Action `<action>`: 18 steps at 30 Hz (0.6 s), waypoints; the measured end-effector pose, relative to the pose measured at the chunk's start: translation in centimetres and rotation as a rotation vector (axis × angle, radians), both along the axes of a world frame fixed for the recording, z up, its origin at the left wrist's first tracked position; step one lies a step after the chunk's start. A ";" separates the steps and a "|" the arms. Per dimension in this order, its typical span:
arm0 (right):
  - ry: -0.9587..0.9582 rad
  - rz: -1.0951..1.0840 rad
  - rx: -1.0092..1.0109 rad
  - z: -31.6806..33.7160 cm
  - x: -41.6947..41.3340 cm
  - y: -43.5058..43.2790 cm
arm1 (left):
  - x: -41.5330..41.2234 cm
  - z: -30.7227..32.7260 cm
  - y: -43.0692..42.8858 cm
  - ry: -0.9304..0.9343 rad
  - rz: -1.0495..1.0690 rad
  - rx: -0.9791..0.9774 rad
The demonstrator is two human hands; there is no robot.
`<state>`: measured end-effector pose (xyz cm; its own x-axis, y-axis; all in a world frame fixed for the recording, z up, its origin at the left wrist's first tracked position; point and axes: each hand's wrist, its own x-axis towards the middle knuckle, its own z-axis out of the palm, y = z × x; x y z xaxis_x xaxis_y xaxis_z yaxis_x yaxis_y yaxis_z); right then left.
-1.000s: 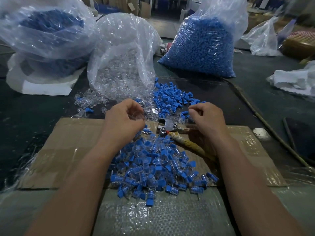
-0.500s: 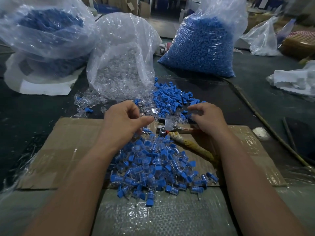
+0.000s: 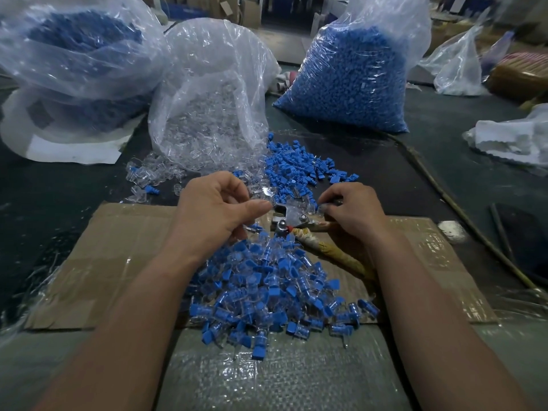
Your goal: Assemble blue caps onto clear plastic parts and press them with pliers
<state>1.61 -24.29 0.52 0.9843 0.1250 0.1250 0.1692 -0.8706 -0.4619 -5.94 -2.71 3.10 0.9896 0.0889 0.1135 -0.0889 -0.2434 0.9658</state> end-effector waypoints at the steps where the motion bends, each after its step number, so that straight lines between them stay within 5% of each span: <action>1: -0.014 -0.008 0.025 0.0 -0.1 0.0 | 0.0 0.0 0.0 -0.003 -0.001 0.004; 18: -0.139 0.050 0.625 3.2 -3.8 2.4 | -0.1 0.1 -0.3 0.002 -0.052 -0.154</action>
<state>-2.23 -21.94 3.75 0.9485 0.0327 0.3151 0.2975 -0.4333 -0.8507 -6.03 -2.98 3.17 0.9935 0.0542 0.1000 -0.0950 -0.0879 0.9916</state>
